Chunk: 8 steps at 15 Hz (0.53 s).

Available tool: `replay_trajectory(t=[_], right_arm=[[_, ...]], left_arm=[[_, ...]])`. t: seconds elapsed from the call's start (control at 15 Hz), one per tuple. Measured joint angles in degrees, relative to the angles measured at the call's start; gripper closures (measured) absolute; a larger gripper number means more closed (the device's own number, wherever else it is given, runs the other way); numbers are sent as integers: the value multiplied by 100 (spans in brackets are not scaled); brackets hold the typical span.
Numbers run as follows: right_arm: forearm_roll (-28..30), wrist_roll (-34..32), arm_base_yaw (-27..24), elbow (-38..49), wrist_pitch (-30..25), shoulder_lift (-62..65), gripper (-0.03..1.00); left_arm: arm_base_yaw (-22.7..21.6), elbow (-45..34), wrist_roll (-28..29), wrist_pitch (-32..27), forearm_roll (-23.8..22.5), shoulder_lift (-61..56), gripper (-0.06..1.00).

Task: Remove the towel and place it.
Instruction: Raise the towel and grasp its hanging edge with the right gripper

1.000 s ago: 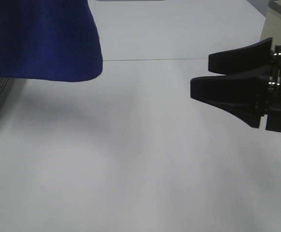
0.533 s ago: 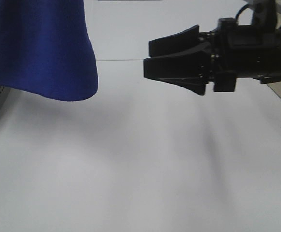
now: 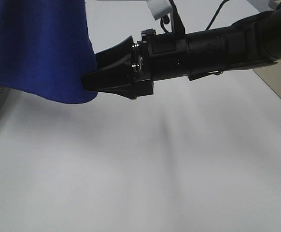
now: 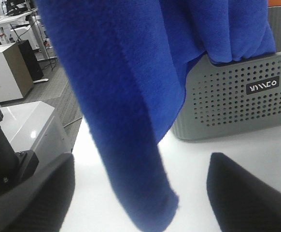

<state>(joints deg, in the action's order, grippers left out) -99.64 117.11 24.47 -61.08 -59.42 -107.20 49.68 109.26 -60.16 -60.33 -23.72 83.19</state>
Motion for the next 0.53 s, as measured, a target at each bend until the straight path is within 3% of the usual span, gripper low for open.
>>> replay_trajectory(t=[0.2,0.27,0.33,0.53], right_arm=[[0,-126,40,-103,-120,-69,24],[0,-126,46,-109,-155,-69,29],[0,-126,138,-149,-178,-69,44],[0,-126,407,-149,223,-69,51]], left_arm=[[0,0,0,0,17,0,94],[0,0,0,0,17,0,94],[0,0,11,0,23,0,94],[0,0,11,17,132,0,94]])
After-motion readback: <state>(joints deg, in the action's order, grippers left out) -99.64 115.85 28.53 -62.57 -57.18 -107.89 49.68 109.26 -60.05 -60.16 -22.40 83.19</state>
